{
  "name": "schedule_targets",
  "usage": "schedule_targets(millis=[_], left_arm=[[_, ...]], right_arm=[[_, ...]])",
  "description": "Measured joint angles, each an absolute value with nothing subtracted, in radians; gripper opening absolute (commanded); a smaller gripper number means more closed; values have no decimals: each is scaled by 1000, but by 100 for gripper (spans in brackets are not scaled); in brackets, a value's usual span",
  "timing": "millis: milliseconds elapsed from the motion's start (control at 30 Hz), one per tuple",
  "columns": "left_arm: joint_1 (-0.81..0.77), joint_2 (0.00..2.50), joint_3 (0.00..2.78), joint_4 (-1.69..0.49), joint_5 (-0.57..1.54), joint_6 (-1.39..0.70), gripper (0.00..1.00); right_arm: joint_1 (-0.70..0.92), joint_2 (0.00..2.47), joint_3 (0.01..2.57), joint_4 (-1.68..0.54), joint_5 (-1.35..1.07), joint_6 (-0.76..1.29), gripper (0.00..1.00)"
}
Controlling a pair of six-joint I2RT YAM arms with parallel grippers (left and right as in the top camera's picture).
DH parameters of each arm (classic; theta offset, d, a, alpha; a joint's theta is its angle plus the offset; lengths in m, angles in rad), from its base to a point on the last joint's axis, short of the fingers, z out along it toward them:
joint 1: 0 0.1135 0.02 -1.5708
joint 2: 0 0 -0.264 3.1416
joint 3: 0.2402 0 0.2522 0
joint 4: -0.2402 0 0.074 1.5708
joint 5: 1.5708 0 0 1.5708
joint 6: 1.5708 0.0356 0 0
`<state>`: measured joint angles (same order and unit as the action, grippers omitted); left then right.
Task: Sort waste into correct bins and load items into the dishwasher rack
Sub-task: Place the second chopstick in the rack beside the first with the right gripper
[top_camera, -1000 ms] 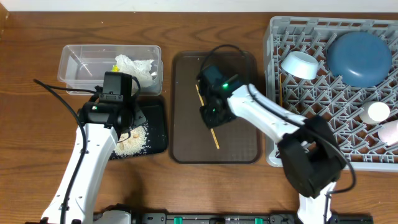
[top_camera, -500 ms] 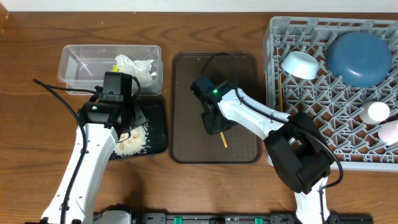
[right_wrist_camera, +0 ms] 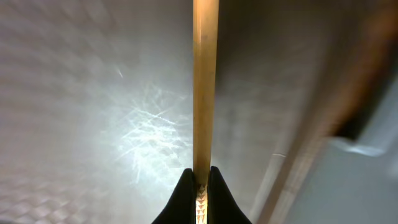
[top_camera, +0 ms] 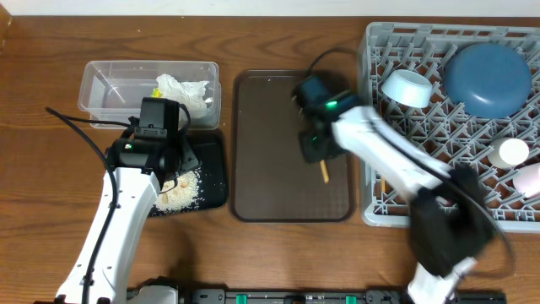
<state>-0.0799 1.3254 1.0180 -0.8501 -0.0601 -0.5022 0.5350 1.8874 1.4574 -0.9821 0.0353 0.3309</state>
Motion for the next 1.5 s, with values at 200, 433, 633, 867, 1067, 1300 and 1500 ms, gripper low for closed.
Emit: schedule_targets(millis=[200, 433, 633, 867, 1067, 1300, 1500], left_arm=[[-80, 1325, 1018, -852, -60, -502, 67], [-80, 1325, 1018, -853, -60, -502, 67], [-80, 1325, 1018, -852, -60, -502, 68], [-80, 1325, 1018, -853, -60, -502, 73], [-80, 1325, 1018, -853, -60, -507, 86], [-80, 1325, 1018, -846, -59, -480, 88], [-80, 1296, 1018, -752, 28, -336, 88]], right_arm=[[403, 1657, 1461, -997, 42, 306, 1], [220, 1635, 1458, -1090, 49, 302, 1], [179, 1636, 1369, -1083, 53, 300, 1], [180, 1650, 1246, -1031, 33, 294, 11], [180, 1650, 1242, -1004, 25, 266, 20], [175, 1631, 1243, -985, 19, 254, 47], [120, 1569, 1249, -870, -34, 229, 66]])
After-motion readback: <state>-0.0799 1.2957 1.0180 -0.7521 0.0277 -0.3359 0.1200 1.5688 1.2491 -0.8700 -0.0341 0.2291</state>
